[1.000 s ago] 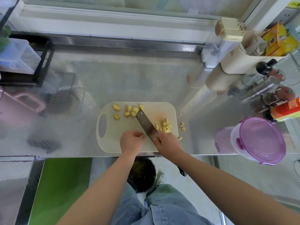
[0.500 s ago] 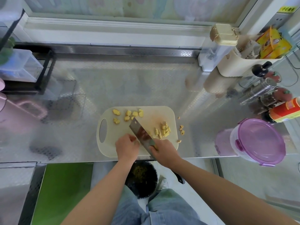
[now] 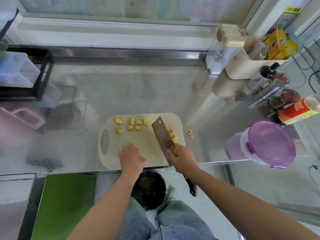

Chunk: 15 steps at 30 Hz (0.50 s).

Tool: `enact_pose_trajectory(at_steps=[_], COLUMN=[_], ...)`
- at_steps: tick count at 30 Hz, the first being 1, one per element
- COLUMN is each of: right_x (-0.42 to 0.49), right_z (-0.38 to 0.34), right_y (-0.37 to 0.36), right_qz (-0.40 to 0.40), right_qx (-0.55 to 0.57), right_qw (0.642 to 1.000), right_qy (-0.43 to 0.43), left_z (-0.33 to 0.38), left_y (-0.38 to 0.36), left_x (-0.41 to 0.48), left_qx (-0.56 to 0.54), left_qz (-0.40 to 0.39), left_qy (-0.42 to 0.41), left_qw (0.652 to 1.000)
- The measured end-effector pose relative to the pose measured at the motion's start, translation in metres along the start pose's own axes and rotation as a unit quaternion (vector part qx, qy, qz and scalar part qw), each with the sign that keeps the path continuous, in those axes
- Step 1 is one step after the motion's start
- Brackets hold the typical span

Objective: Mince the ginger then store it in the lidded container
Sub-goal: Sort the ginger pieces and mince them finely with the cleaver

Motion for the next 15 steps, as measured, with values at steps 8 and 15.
enact_pose_trajectory(at_steps=[8,15], right_x=[-0.001,-0.007], right_z=[0.004,-0.012], right_y=[-0.004,-0.012], right_qz=[0.023,0.061], right_qx=[0.05,0.157], right_qw=[0.997,0.979], right_qy=[-0.06,-0.113], left_z=[-0.004,-0.004], left_y=[0.007,0.02], left_x=[-0.005,0.002], left_qx=[0.035,-0.073], left_qz=[-0.016,-0.038], left_qy=[-0.043,-0.105], left_qw=[0.998,0.991])
Point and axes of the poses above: each hand's wrist, its own x-axis towards the middle knuckle, its own y-axis out of the back of the hand, z = x × y, the point moved 1 cm from there along x, towards the middle knuckle, and after that the axes turned 11 degrees about -y, right-handed, at the moved point
